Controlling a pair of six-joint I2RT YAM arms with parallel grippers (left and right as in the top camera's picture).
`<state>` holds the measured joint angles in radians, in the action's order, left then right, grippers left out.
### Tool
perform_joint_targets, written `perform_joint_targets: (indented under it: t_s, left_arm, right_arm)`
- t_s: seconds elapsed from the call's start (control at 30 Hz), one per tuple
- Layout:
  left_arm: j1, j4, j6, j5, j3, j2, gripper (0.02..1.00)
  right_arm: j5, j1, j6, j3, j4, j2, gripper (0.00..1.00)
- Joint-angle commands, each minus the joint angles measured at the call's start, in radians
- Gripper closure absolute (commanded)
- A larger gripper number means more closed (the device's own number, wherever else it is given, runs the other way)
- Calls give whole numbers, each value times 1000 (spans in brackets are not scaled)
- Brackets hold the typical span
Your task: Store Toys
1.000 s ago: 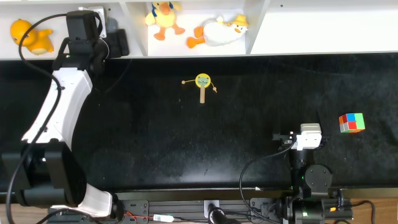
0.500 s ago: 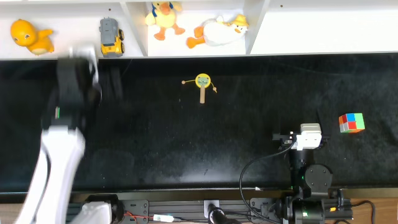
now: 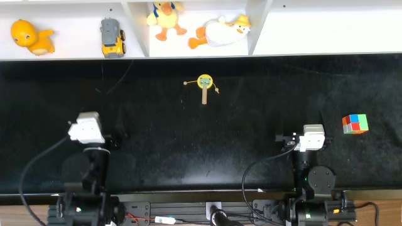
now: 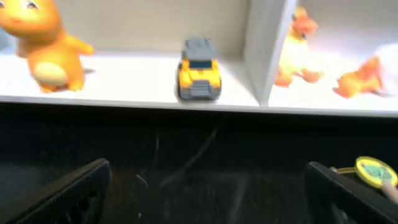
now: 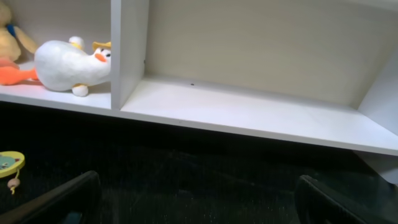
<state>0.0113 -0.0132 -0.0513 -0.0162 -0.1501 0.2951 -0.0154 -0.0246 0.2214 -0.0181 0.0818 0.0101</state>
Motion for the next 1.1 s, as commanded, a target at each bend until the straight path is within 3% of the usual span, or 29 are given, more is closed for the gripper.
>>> perform_joint_targets:
  t_s: [0.03, 0.17, 1.1]
  left_arm:
    - [5, -8, 56, 56, 139, -161, 23]
    - [9, 98, 69, 10, 142, -267, 23]
    - [10, 97, 74, 26, 142, -293, 23]
  right_arm:
    - [-3, 5, 3, 13, -5, -6, 5]
    - [-3, 5, 3, 13, -5, -6, 7]
    - [-3, 5, 3, 13, -5, -6, 7]
